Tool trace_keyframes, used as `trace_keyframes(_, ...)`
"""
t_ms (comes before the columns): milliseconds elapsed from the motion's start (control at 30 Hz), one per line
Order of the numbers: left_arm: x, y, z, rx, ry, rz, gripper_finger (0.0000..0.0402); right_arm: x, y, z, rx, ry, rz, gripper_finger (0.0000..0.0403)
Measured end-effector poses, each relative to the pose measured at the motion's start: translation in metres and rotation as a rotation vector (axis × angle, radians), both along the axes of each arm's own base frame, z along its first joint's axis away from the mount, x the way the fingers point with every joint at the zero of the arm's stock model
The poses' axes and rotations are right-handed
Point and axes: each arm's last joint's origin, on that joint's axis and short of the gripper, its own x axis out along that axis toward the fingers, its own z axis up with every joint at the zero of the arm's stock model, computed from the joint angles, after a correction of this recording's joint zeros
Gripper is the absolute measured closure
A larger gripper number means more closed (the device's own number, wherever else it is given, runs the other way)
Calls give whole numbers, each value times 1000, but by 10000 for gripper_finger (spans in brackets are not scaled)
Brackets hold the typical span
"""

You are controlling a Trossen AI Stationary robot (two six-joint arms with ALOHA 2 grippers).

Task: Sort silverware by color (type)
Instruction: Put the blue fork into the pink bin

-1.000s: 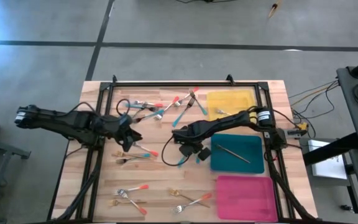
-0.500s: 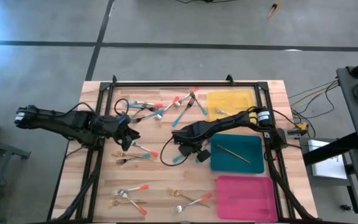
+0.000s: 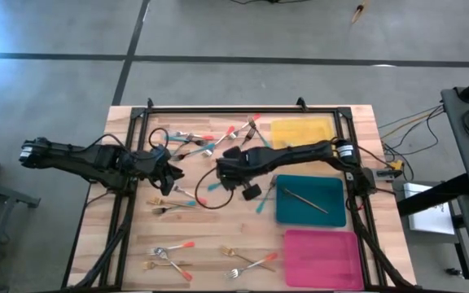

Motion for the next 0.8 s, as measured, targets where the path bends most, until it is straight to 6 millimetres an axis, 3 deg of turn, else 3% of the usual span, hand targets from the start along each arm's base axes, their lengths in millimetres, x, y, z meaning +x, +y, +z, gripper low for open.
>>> trace_keyframes(133, 0, 0, 0, -39, -9, 32, 324, -20, 0, 29, 317, 117, -218, 393)
trace_keyframes(233, 1, 0, 1, -65, -28, 50, 324, -33, 13, 33, 448, 208, -325, 393)
trace_keyframes(367, 5, -1, 5, -81, -84, 49, 324, -60, 53, 36, 425, 267, -304, 392)
trace_keyframes(533, 11, -4, 13, -98, -180, 30, 324, -108, 110, 36, 406, 287, -368, 392)
trace_keyframes(667, 17, -5, 18, -101, -242, 20, 324, -148, 160, 30, 482, 181, -395, 391)
trace_keyframes(800, 21, -6, 20, -111, -279, 11, 324, -178, 195, 9, 542, 39, -446, 391)
